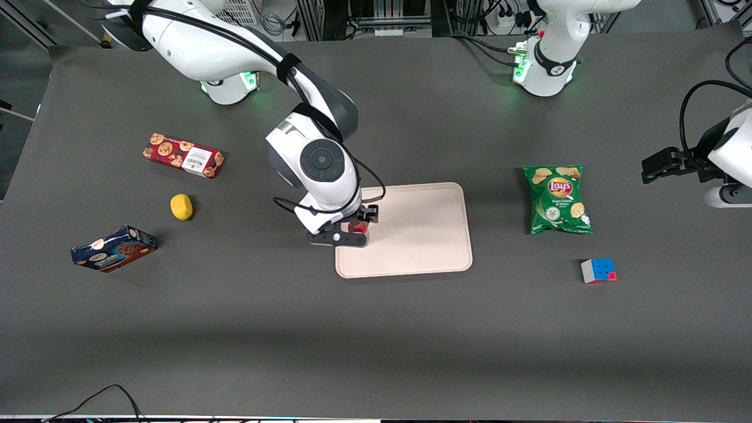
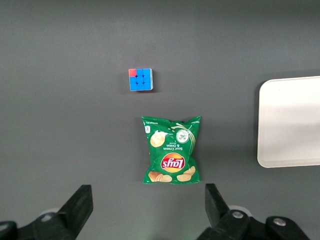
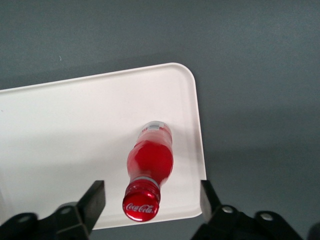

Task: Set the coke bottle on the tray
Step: 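Lower the bottle onto the tray and open the right gripper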

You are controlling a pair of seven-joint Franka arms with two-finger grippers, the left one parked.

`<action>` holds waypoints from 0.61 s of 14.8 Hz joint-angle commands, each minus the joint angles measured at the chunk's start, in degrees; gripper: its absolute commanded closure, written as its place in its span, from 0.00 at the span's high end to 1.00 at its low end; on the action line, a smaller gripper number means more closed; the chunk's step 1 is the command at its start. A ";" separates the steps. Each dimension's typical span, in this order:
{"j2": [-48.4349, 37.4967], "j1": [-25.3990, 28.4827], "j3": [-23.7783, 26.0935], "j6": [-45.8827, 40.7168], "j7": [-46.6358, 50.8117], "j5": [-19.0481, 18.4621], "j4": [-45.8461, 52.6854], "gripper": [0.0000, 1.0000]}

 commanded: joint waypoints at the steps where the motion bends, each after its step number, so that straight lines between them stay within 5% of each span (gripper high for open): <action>1: -1.81 -0.52 0.01 0.28 1.72 -1.31 0.05 1.00; 5: -7.86 -4.73 0.54 -2.69 -2.65 -0.61 -0.13 1.00; 9: -16.47 -13.24 0.54 -9.46 -13.28 6.06 -0.39 1.00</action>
